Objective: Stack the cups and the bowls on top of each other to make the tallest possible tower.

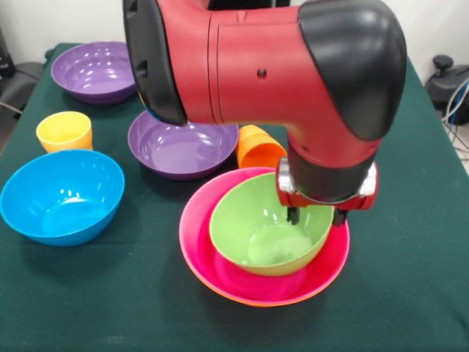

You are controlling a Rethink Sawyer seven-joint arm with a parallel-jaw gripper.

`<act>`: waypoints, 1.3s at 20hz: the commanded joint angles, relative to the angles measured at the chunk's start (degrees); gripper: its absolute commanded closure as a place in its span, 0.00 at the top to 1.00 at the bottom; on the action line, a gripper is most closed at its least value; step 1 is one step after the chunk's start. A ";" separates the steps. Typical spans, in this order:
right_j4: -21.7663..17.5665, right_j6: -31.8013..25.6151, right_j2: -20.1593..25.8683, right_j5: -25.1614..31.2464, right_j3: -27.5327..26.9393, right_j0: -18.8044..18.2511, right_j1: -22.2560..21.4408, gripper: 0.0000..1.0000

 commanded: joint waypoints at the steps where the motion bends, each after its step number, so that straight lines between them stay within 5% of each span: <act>1: 0.02 -14.30 1.33 -8.85 18.77 -1.90 -7.80 1.00; 5: -1.16 -12.86 1.09 -7.38 19.41 -1.57 -9.04 1.00; 8: -0.65 -9.27 -0.48 -7.98 27.04 -0.91 -16.35 1.00; 11: -0.50 -7.05 -0.45 -7.01 29.09 -0.03 -19.16 1.00; 15: -0.76 -5.41 0.54 -6.59 28.73 0.11 -18.68 1.00; 20: -2.21 -5.19 1.02 -3.69 21.95 0.72 -14.06 1.00; 26: -1.37 -1.46 0.25 -10.15 29.06 1.05 -17.06 1.00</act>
